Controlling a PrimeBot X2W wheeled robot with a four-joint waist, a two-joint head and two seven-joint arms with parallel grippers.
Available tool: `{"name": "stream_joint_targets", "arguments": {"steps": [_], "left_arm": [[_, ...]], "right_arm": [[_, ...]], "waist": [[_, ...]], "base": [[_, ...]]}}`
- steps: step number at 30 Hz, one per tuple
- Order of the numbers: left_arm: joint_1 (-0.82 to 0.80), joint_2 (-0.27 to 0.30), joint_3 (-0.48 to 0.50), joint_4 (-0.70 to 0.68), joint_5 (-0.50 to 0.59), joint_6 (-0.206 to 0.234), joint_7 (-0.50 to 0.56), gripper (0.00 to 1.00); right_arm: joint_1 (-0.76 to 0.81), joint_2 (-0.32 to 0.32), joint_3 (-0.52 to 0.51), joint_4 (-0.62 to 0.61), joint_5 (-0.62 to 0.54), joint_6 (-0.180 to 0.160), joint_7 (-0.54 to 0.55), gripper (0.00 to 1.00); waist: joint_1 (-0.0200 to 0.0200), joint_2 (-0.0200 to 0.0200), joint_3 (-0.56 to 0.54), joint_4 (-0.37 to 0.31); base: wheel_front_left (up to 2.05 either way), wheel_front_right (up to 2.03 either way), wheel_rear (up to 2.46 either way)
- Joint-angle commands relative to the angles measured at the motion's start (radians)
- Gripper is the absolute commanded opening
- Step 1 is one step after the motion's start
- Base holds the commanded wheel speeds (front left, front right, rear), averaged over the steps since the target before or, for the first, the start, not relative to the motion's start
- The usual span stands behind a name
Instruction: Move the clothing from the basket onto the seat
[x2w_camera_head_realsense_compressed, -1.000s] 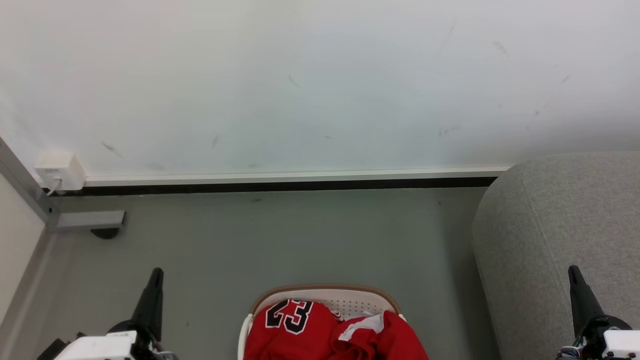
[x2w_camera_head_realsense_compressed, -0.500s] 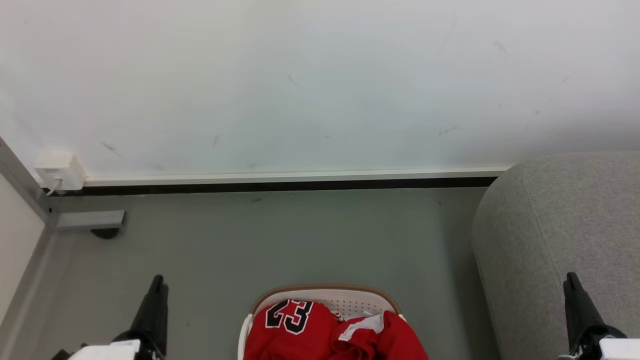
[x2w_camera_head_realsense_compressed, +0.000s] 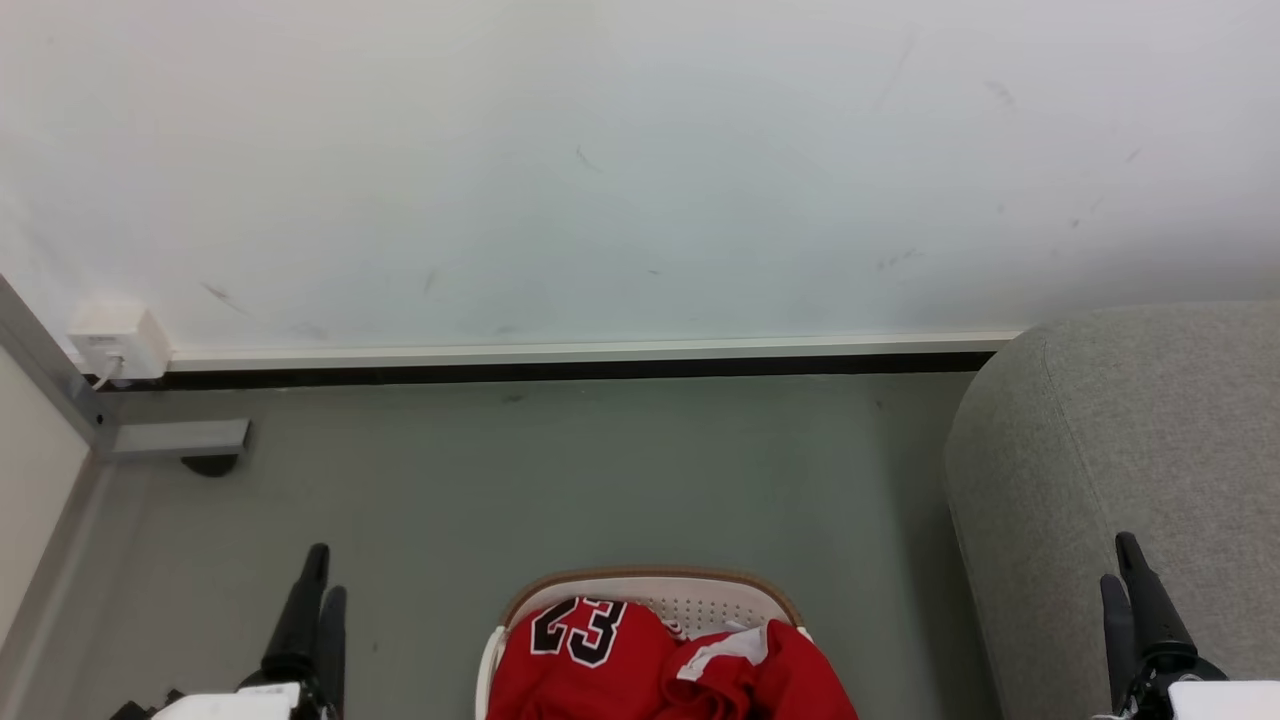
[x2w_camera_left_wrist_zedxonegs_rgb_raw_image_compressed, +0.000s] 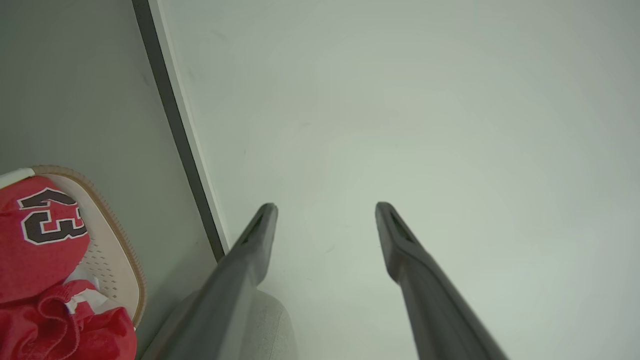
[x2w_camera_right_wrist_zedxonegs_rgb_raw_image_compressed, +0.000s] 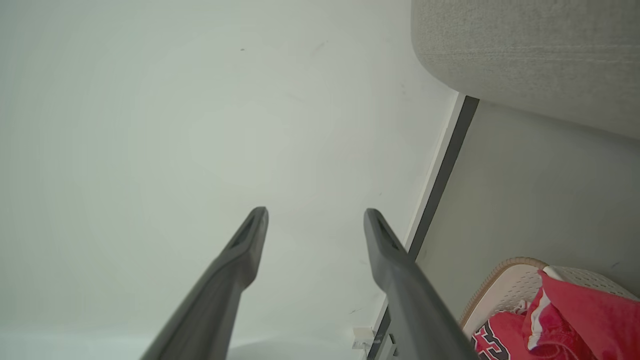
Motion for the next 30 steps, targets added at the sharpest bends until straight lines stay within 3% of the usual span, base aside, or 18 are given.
{"name": "stream_joint_targets", "arguments": {"steps": [1,16,30], "left_arm": [[-0.028,0.008,-0.001,-0.022,0.034,-0.003,-0.008,1.00],[-0.037,0.010,0.006,-0.058,0.336,-0.002,-0.072,1.00],[-0.038,0.013,-0.047,-0.092,0.676,0.034,-0.122,1.00]], "right_arm": [[-0.026,-0.017,0.012,-0.026,-0.019,0.000,-0.011,1.00],[-0.039,-0.048,0.100,-0.045,-0.228,0.000,-0.079,1.00],[-0.051,-0.052,0.133,-0.045,-0.502,-0.001,-0.130,1.00]], "waist": [[0.0000,0.0000,0.000,0.000],[0.0000,0.0000,0.002,0.000],[0.0000,0.0000,0.006,0.000]], "base": [[0.00,0.00,0.00],[0.00,0.00,0.00],[0.00,0.00,0.00]]}}
